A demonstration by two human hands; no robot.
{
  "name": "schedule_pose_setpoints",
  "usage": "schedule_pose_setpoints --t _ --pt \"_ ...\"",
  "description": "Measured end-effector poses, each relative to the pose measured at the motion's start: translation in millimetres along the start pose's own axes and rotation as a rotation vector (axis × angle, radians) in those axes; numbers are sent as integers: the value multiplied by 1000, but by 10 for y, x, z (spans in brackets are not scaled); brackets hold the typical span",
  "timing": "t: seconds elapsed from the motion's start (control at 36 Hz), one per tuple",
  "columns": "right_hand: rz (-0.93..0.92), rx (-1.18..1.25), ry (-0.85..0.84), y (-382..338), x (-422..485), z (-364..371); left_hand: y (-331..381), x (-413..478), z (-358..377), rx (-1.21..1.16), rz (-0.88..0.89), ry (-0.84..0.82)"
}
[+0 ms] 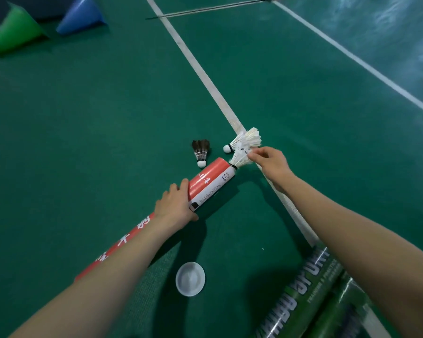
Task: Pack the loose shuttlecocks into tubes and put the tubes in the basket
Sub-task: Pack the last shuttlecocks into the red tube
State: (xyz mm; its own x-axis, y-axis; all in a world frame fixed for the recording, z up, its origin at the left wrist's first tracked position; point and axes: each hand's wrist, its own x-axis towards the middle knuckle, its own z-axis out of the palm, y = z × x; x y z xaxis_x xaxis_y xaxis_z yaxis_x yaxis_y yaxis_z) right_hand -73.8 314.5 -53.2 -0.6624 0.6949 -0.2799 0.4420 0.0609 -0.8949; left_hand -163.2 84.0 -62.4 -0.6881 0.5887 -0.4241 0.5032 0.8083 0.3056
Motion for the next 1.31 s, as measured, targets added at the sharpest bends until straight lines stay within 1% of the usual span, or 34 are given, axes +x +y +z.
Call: schedule_pose_setpoints --t 0.03,0.08,0.11,0.19,0.25,0.36,0.44,0.56,0.67,0.81,0.86,0.92,1.0,1.06,1.08,1.11,1.17,1.19,1.25,1.31 --pt "22 85 -35 20 -30 -22 8 -4 -5 1 3 3" --pt "35 177 -113 49 -84 -50 18 -13 -8 2 16 7" --pt "30 179 -161 59 -102 -55 23 -18 -5 0 26 9" --pt "15 65 -261 77 -133 -35 53 -37 4 -3 61 10" --pt "8 30 -261 62 -160 21 78 -46 6 -3 76 14" --pt "-9 -14 -211 -2 -252 143 117 -51 9 -5 84 27" --pt "-5 25 -270 -44 -305 171 134 -39 10 -4 87 37" --pt "85 82 -359 -126 -314 136 137 -27 11 -5 94 54" --pt "136 120 -446 -118 -241 125 139 -3 33 -3 101 45" --pt "194 133 -531 -47 -107 127 116 57 61 -4 85 19" --pt "203 124 -539 -11 -44 149 125 99 73 -9 80 14" --pt "224 115 -521 54 26 201 138 151 92 -1 72 9" --pt "269 81 -448 112 89 297 152 230 128 16 63 -10" --pt "230 -48 -386 105 127 314 158 281 160 21 60 -20" --pt "175 -139 -323 114 176 307 154 308 175 22 55 -20" --pt "126 -214 -216 142 257 285 147 336 191 22 48 -18" --pt "91 -243 11 209 453 204 118 387 222 20 36 -12" --pt "80 -231 91 234 545 155 101 410 235 22 36 -9" --pt "73 -218 180 273 723 76 65 445 251 30 43 -4" --pt "83 -227 210 296 882 49 33 468 252 40 54 -1"
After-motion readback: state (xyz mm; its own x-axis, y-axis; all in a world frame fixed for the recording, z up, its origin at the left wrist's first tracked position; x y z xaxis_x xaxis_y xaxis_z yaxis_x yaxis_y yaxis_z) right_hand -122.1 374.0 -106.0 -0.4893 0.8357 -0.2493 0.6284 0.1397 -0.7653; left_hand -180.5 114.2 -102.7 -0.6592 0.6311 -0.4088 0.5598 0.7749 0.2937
